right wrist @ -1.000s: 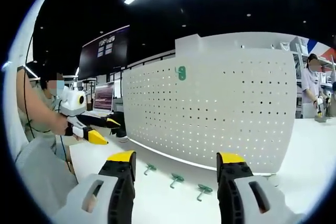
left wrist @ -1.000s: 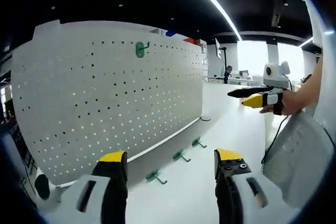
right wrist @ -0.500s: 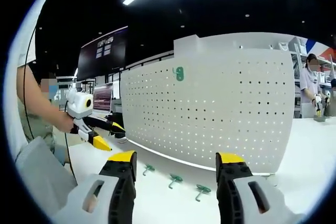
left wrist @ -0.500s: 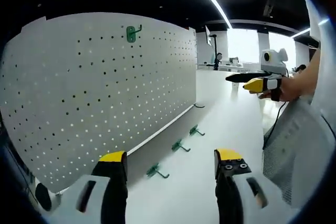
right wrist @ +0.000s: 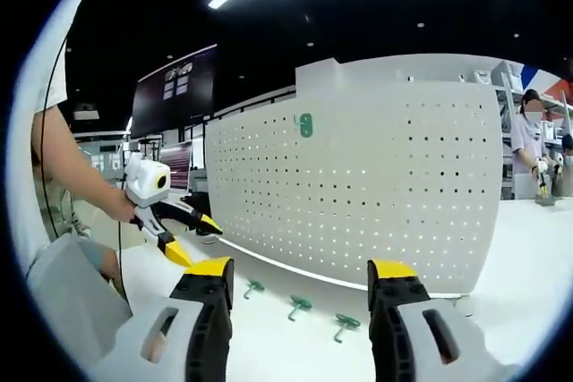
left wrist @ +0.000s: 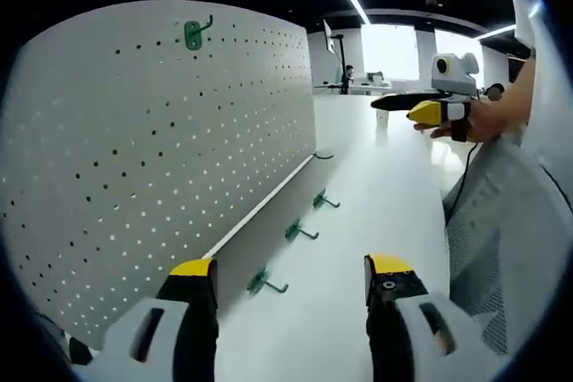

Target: Insert the hook assembly into the mounting plate slot until the hook locks in place.

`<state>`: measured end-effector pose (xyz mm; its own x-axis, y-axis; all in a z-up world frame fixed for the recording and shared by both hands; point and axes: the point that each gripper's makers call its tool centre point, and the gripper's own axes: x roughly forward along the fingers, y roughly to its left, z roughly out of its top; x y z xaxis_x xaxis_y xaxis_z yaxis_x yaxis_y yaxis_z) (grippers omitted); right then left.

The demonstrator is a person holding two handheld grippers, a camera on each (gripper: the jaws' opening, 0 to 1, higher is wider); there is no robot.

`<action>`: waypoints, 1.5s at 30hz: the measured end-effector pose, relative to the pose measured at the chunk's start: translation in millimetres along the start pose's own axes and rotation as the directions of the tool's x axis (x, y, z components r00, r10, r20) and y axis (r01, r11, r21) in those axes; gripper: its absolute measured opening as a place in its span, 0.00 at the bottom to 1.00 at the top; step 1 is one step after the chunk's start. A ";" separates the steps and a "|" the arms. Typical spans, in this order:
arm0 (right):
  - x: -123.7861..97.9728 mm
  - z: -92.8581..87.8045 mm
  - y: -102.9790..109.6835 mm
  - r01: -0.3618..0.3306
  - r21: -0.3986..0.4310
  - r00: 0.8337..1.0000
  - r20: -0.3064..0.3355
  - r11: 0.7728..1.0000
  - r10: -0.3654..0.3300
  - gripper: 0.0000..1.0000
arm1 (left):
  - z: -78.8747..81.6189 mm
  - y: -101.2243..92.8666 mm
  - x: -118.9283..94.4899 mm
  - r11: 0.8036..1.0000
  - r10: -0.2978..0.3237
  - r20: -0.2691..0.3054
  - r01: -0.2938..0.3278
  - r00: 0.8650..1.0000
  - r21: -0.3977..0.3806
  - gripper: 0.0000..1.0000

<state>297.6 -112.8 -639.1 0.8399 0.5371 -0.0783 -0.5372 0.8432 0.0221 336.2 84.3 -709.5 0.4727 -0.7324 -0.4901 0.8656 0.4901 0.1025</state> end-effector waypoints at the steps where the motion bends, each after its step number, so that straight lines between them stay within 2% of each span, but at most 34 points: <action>1: 0.3 -0.4 -0.2 0.000 0.000 1.000 0.000 1.000 0.000 0.59 | -1.3 0.1 0.5 1.000 -0.005 -0.009 0.005 1.000 0.009 0.68; 6: 0.1 0.1 -0.6 0.003 0.002 1.000 0.001 1.000 -0.003 0.59 | -6.8 3.4 4.0 0.999 -0.027 -0.043 0.028 0.999 0.037 0.68; 12: -0.1 -0.9 -2.5 0.008 0.011 1.000 0.002 1.000 -0.008 0.59 | -10.6 7.8 9.0 0.998 -0.051 -0.070 0.053 0.996 0.030 0.68; 22: -0.1 -1.2 -2.9 0.013 0.009 1.000 -0.002 1.000 -0.013 0.58 | -18.1 12.2 19.1 0.993 -0.094 -0.129 0.102 0.987 0.057 0.68; 36: -0.9 -1.4 -5.8 0.020 0.010 1.000 -0.001 1.000 -0.020 0.58 | -31.9 19.6 31.1 0.981 -0.155 -0.219 0.177 0.963 0.082 0.67; 45: -1.0 -2.3 -7.2 0.023 0.017 1.000 -0.003 1.000 -0.023 0.58 | -41.3 23.3 38.4 0.970 -0.183 -0.279 0.220 0.943 0.108 0.67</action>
<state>300.4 -119.4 -641.4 0.8518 0.5173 -0.0823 -0.5161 0.8557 0.0372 367.6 87.1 -761.6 0.2416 -0.6481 -0.7222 0.9609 0.2636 0.0849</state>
